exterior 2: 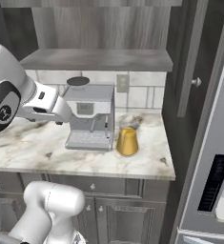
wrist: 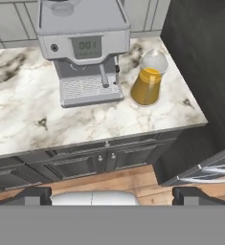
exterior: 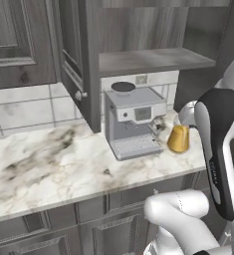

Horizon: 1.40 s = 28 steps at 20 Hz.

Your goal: There is a tray on the dining counter. Grab the cup, mug, and pitcher and place them on the tray. The pitcher may be placed next to the tray if it cannot fit the tray.

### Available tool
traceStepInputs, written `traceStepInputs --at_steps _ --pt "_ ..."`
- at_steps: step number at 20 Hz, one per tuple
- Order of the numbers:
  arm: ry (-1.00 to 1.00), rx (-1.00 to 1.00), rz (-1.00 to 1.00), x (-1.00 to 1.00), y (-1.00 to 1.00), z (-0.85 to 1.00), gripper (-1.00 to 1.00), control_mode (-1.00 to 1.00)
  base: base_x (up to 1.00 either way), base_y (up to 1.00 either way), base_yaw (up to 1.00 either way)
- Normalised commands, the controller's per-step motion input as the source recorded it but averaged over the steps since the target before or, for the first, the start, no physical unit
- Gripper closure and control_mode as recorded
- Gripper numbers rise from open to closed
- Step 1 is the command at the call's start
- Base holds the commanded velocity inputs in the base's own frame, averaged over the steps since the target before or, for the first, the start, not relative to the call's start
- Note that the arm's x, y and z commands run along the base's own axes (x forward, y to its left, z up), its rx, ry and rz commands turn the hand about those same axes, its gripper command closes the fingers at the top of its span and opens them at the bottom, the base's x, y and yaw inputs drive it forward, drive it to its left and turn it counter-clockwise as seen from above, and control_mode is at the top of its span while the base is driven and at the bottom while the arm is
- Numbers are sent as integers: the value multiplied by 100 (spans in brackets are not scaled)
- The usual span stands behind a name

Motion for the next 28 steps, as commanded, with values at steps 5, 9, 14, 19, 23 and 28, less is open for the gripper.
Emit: traceStepInputs --at_steps 5,9,14,19,23,28 --pt "0 0 0 0 0 0 -100 100 9 -8 -2" --pt "0 0 0 0 0 0 -100 100 28 -10 0" --pt "1 0 0 8 -18 -8 -100 -100 6 -10 0" --pt "3 2 0 19 -37 -23 -100 -100 0 0 0" --pt "2 1 0 26 -27 -30 -100 -100 0 0 0" --pt "0 0 0 32 -12 -46 -100 -100 0 0 0"
